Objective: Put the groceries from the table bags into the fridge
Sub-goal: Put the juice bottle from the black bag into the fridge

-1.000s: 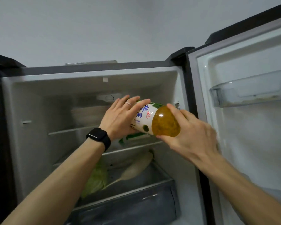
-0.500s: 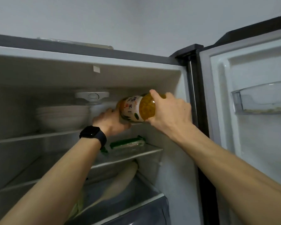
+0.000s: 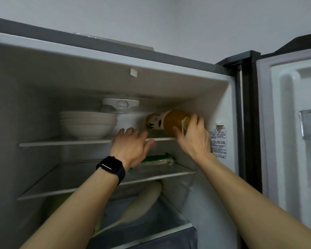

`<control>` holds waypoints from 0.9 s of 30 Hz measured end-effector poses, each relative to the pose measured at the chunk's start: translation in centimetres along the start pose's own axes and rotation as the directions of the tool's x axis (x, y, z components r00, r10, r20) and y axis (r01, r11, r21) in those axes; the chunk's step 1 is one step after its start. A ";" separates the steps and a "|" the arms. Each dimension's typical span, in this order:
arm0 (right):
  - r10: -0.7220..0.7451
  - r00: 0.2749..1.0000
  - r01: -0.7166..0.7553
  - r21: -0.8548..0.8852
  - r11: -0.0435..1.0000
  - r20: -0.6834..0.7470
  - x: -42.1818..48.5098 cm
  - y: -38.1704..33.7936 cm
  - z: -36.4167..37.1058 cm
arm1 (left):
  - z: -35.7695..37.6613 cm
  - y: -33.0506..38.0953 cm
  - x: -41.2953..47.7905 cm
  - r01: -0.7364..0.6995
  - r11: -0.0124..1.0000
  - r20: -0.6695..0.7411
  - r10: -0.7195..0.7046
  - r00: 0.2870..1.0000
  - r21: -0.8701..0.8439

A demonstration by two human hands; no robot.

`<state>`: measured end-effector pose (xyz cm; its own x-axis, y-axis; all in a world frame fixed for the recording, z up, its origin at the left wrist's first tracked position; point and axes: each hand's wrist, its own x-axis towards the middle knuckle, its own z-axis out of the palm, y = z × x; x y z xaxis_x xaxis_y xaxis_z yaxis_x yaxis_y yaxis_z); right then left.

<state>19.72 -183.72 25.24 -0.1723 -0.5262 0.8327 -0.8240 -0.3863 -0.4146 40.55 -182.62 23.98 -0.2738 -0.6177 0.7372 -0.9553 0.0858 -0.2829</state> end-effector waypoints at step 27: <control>-0.143 0.985 0.142 0.022 0.990 0.095 -3.1 3.9 4.9 | 0.4 1.9 -1.4 0.124 0.991 0.022 -0.123 0.992 -0.043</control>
<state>19.68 -187.26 19.24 -0.0002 -0.5352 0.8447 -0.8279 -0.4737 -0.3003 39.13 -181.85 22.16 -0.1516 -0.6402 0.7531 -0.9858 0.0424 -0.1624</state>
